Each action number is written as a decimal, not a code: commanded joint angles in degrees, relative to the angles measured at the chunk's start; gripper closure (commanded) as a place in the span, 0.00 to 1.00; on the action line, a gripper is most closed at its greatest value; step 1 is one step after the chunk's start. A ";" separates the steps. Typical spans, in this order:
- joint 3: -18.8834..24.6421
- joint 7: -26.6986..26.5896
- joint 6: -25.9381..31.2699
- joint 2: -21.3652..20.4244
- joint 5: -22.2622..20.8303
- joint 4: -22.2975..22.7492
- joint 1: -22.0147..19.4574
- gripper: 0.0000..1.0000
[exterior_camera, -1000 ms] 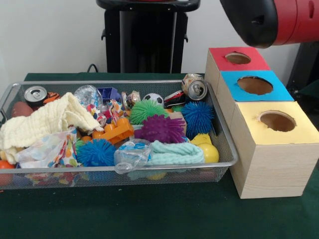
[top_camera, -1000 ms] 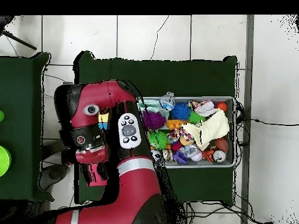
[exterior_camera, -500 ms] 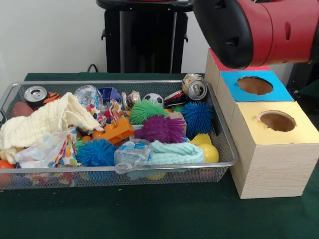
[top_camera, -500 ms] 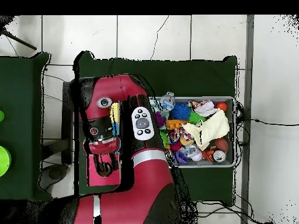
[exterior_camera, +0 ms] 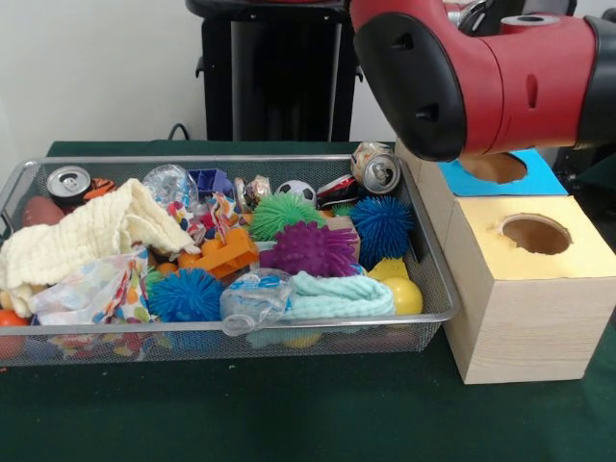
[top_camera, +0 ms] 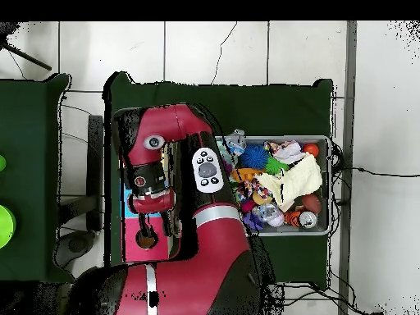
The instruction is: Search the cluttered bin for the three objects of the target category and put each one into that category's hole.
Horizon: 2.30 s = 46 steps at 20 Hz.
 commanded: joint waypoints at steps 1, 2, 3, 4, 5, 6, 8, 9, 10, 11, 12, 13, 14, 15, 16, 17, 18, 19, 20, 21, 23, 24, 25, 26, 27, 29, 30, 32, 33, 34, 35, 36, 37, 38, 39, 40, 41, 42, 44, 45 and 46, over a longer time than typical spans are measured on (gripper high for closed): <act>5.64 -3.74 1.26 0.28 -4.05 -1.62 -1.27 0.00; 5.69 -3.94 1.26 0.10 -4.26 -1.89 -1.22 0.00; 5.74 -4.14 1.27 -0.09 -4.47 -2.16 -1.17 0.00; 5.85 -4.28 1.32 -0.10 -4.57 -2.46 -1.14 0.00; 5.97 -4.43 1.37 -0.12 -4.66 -2.75 -1.10 0.00; 6.14 -4.54 1.84 0.01 -4.82 -3.01 -1.07 0.00; 6.13 -4.81 1.66 -0.50 -5.11 -2.73 -1.21 0.00; 6.29 -5.61 0.99 -0.58 -5.74 -2.96 -1.35 0.00; 6.89 -6.99 1.02 -0.46 -7.05 -4.28 -1.31 0.00; 7.49 -8.37 1.05 -0.33 -8.36 -5.59 -1.27 0.00; 8.09 -9.01 1.46 -0.45 -8.85 -6.40 -1.25 0.00; 8.49 -8.95 1.96 -0.56 -8.87 -6.65 -1.31 0.00; 8.90 -8.88 2.46 -0.67 -8.90 -6.91 -1.37 0.00; 9.37 -8.79 3.35 -0.61 -9.04 -7.20 -1.52 0.00; 9.57 -7.79 3.49 -0.75 -8.22 -7.08 -1.70 0.00; 9.78 -6.79 3.64 -0.90 -7.39 -6.96 -1.87 0.00; 9.80 -5.61 3.26 -1.50 -6.04 -6.14 -1.98 0.00; 9.74 -5.49 3.04 -2.15 -6.06 -5.46 -1.98 0.00; 9.69 -5.67 2.64 -3.14 -6.16 -4.72 -1.99 0.00; 9.85 -6.12 2.35 -3.68 -6.41 -4.29 -1.94 0.00; 9.88 -5.52 1.40 -5.26 -5.56 -2.81 -1.78 0.00; 10.01 -5.20 1.33 -6.66 -4.67 -1.52 -1.63 0.00; 10.00 -4.47 1.61 -7.57 -3.72 -0.63 -1.55 0.00; 9.87 -3.18 2.63 -8.12 -2.14 0.49 -1.72 0.00; 9.47 -1.32 4.37 -8.80 0.21 2.02 -1.70 0.00; 8.76 2.25 8.27 -9.90 5.61 4.91 -1.57 0.00; 7.90 4.52 11.08 -10.56 9.38 6.31 -1.27 0.00; 6.59 7.43 13.35 -11.85 15.09 7.30 -0.38 0.00; 6.13 8.58 14.50 -12.64 16.31 7.04 0.13 0.00; 5.99 9.22 16.52 -13.67 16.58 6.54 0.30 0.00; 6.24 9.64 18.06 -14.28 16.41 5.86 0.49 0.00; 7.16 9.27 18.90 -14.18 14.86 4.84 0.20 0.00; 7.57 9.28 19.86 -14.70 14.03 4.32 0.22 0.00; 8.16 8.54 20.07 -14.76 12.46 4.06 -0.25 0.00; 8.07 8.31 20.15 -15.45 12.23 4.32 -0.23 0.00; 8.08 7.79 19.50 -15.09 11.47 4.42 -0.46 0.00; 7.77 7.58 19.24 -15.63 11.70 4.95 -0.41 0.00; 7.60 6.89 17.77 -14.36 10.65 5.34 -0.73 0.00; 7.41 6.49 16.66 -13.64 10.02 5.49 -0.77 0.00; 7.38 6.28 15.80 -12.68 9.38 5.36 -0.86 0.00; 7.37 6.21 15.05 -11.90 9.07 5.20 -0.79 0.00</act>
